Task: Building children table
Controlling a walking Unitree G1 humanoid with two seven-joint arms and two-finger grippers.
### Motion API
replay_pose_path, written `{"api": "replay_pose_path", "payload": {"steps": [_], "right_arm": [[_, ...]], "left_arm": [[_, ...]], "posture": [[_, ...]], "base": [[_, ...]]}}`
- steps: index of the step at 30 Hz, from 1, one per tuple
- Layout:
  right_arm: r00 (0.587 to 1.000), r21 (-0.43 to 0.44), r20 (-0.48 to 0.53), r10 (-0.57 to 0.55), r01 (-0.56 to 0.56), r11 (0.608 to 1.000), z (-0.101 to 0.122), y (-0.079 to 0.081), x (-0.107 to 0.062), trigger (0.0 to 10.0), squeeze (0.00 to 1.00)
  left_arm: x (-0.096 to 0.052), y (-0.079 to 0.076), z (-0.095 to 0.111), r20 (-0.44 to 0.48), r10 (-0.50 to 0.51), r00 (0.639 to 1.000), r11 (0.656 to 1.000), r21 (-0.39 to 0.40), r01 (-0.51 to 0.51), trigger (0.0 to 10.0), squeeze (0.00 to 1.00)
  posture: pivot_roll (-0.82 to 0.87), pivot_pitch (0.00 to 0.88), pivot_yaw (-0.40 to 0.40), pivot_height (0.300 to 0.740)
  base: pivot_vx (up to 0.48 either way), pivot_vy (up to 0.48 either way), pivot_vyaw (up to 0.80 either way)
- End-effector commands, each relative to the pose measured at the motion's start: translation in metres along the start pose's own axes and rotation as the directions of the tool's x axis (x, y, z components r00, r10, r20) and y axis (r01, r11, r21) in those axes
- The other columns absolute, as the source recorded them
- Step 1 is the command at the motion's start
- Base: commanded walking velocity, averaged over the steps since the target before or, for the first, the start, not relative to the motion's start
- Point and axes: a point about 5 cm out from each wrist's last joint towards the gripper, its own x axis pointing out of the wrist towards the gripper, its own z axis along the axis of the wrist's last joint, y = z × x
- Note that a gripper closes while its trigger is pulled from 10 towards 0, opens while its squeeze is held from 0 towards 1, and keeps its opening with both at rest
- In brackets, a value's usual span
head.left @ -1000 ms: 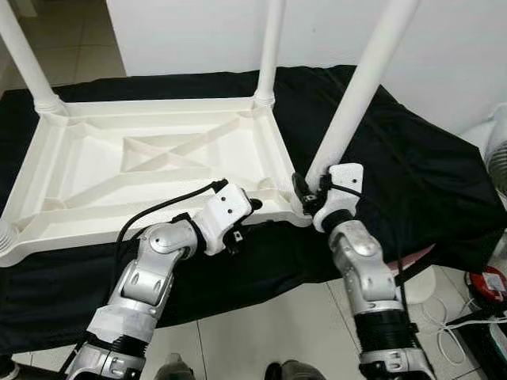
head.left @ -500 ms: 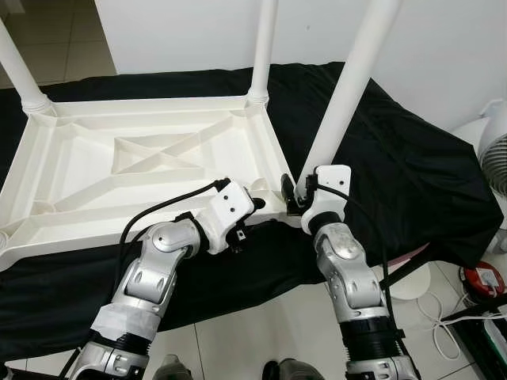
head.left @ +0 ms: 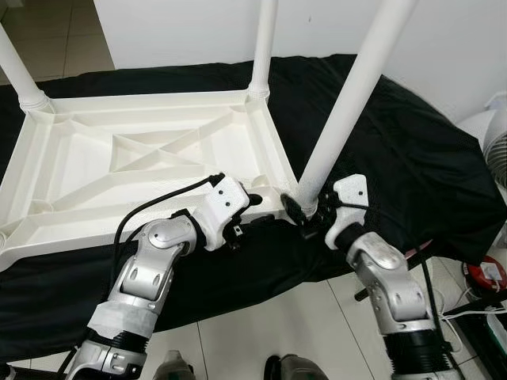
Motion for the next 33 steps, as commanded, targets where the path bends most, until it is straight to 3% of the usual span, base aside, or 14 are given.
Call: {"api": "replay_pose_path", "payload": {"steps": [1, 7, 8, 15, 21, 26, 32, 33], "right_arm": [[1.0, 0.008, 0.005, 0.019, -0.019, 1.0, -0.002, 0.0, -0.001, 10.0, 0.0], [0.992, -0.02, -0.024, 0.123, -0.124, 0.992, -0.003, -0.02, -0.004, 10.0, 0.0], [0.99, -0.055, -0.03, 0.137, -0.138, 0.989, -0.001, -0.028, 0.0, 10.0, 0.0], [0.985, -0.129, -0.044, 0.168, -0.172, 0.977, 0.003, -0.044, 0.014, 10.0, 0.0], [0.977, -0.143, -0.044, 0.208, -0.213, 0.967, 0.004, -0.045, 0.026, 10.0, 0.0], [0.948, -0.158, -0.049, 0.314, -0.318, 0.935, 0.004, -0.032, 0.053, 10.0, 0.0], [0.932, -0.163, -0.056, 0.358, -0.362, 0.918, 0.001, -0.029, 0.059, 9.9, 0.0], [0.926, -0.156, -0.059, 0.373, -0.378, 0.913, 0.0, -0.028, 0.059, 7.4, 0.0]], "left_arm": [[-0.001, 0.003, 0.0, -0.003, 0.054, 0.999, 0.999, -0.004, -0.054, 10.0, 0.0], [0.002, 0.001, 0.004, 0.008, 0.031, 0.999, 0.999, 0.008, -0.031, 10.0, 0.0], [0.004, 0.002, 0.005, 0.009, 0.025, 1.0, 1.0, 0.015, -0.025, 10.0, 0.0], [0.007, 0.002, 0.008, 0.015, 0.007, 1.0, 1.0, 0.019, -0.007, 10.0, 0.0], [0.008, 0.002, 0.009, 0.016, -0.002, 1.0, 1.0, 0.023, 0.002, 10.0, 0.0], [0.013, 0.0, 0.009, 0.023, -0.02, 1.0, 0.999, 0.027, 0.019, 10.0, 0.0], [0.017, -0.003, 0.011, 0.034, -0.033, 0.999, 0.999, 0.032, 0.032, 10.0, 0.0], [0.017, -0.003, 0.011, 0.035, -0.034, 0.999, 0.999, 0.032, 0.033, 10.0, 0.0]], "posture": [[0.03, 0.112, -0.024, 0.74], [0.02, 0.095, -0.011, 0.74], [0.02, 0.092, -0.008, 0.74], [0.02, 0.086, 0.004, 0.74], [0.02, 0.079, 0.005, 0.74], [0.0, 0.052, 0.013, 0.74], [0.01, 0.037, 0.007, 0.74], [0.01, 0.027, 0.004, 0.74]], "base": [[0.0, 0.0, 0.0], [0.0, 0.0, 0.0], [0.0, 0.0, 0.0], [0.0, 0.0, 0.0], [0.0, 0.0, 0.0], [0.0, 0.0, 0.0], [0.0, 0.0, 0.0], [0.0, 0.0, 0.0]]}}
